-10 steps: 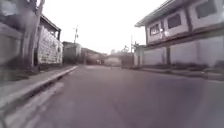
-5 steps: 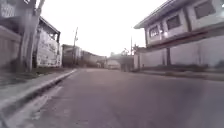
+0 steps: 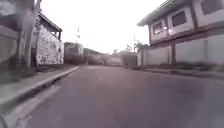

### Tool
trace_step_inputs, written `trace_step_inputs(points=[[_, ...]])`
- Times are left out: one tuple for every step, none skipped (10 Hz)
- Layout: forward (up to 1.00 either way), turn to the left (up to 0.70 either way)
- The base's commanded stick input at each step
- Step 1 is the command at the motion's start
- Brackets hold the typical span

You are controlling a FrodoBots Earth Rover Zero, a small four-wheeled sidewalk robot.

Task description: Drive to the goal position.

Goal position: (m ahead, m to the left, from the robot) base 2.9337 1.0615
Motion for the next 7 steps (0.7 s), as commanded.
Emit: trace_step_inputs(points=[[1.0,0.0],[1.0,0.0],[1.0,0.0],[1.0,0.0],[1.0,0.0],[1.0,0.0],[1.0,0.0]])
